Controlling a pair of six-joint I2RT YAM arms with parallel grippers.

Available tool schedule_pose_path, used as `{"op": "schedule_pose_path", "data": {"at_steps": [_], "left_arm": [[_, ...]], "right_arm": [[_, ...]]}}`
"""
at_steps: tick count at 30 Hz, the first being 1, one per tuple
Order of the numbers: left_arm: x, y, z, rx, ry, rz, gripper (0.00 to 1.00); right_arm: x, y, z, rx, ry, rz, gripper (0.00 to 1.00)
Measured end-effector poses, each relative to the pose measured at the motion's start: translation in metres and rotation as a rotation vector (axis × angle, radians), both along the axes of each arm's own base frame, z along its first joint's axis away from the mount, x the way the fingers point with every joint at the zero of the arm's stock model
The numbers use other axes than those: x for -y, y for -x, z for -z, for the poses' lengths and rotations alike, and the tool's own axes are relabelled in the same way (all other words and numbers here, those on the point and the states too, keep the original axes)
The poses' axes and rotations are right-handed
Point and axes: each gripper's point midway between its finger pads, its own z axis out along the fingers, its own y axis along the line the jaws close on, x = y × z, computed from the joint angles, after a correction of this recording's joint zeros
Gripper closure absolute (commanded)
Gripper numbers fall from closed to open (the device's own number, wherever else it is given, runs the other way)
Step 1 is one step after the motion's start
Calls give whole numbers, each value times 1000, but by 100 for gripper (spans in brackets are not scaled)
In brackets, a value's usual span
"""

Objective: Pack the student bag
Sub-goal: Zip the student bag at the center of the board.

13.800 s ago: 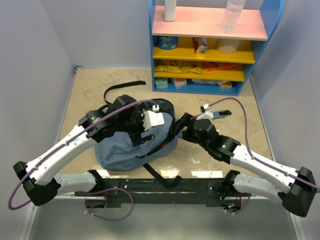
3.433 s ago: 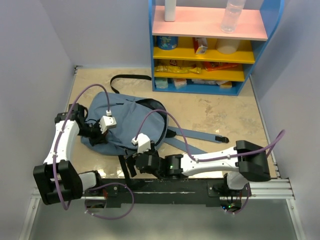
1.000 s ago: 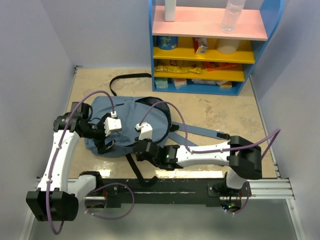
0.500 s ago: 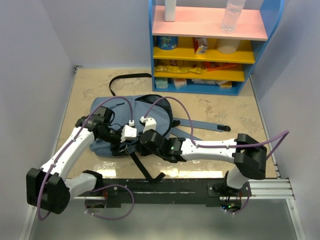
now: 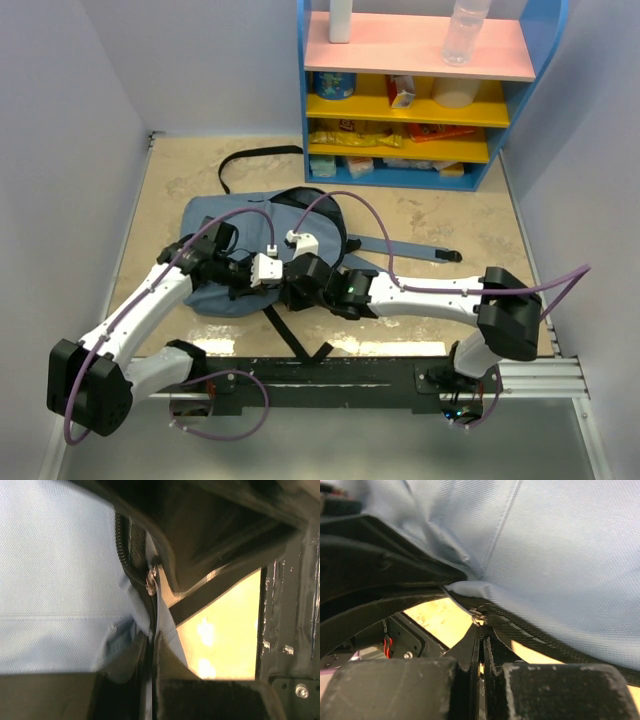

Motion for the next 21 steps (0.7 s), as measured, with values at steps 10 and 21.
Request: {"op": "schedule_pose_path", "data": {"at_steps": [10,21], "left_arm": [[0,-1,-3,79,14,5,100],[-4,-3,-3,125,-7,7,100]], "right_arm": [[29,-26,-14,-109,-40,32,100],[41,-29,-16,-198,-25,-7,100]]}}
